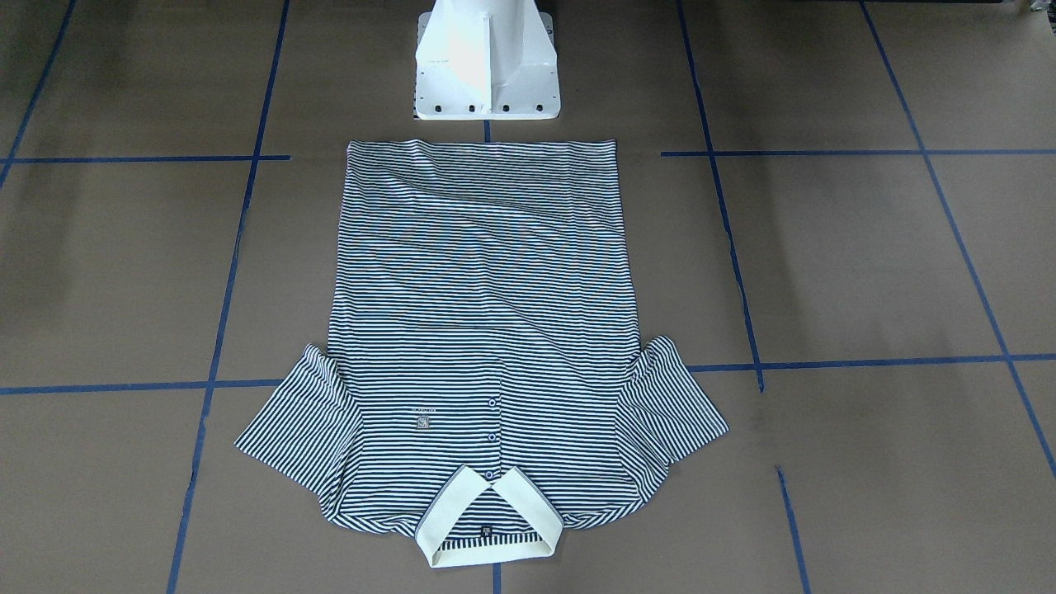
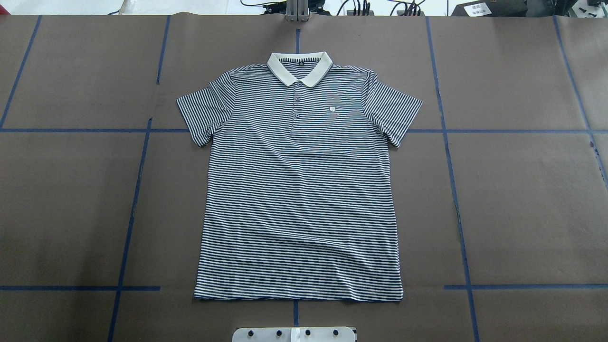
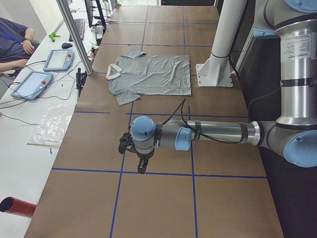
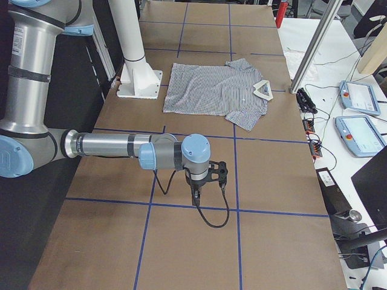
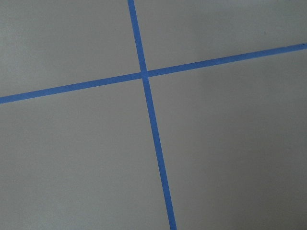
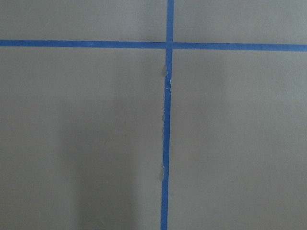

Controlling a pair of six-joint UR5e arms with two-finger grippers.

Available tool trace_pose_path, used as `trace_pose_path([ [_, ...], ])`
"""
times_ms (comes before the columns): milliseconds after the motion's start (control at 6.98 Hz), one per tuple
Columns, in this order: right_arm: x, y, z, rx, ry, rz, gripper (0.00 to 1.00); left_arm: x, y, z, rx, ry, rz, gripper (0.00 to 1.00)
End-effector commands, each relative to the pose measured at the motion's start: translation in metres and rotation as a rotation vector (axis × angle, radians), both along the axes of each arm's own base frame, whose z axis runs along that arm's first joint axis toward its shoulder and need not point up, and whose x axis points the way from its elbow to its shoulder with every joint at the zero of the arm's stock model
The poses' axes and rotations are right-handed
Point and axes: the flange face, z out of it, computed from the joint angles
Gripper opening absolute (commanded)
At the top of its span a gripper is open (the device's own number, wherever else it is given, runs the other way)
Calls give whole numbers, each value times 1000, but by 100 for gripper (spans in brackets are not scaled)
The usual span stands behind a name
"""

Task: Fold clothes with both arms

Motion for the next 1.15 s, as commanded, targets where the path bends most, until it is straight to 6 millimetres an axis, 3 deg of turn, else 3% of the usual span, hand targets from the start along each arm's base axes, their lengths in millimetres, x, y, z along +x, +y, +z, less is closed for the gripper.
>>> trace_pose_path([
  [0, 0, 0, 1, -2, 1, 0, 100, 2, 0, 2, -2, -1, 5, 100],
  [287, 0, -7, -6, 7, -4, 7, 100, 3, -2, -9, 20, 11, 4, 100],
  [430, -1, -31, -31, 84, -9, 10, 100, 3, -5, -12, 53, 6, 5, 100],
  [573, -1, -60, -57, 172, 3, 10, 100, 4, -12, -24, 163, 12, 8, 100],
  [717, -2, -92, -70, 212, 12, 13, 100, 4, -24, -46, 312, 11, 7, 100],
  [860, -2, -111, -69, 265, 12, 4, 100, 5, -65, -82, 463, 3, -1, 100],
  [1003, -3, -118, -53, 308, 3, 9, 100, 5, -95, -103, 538, 4, -4, 100],
])
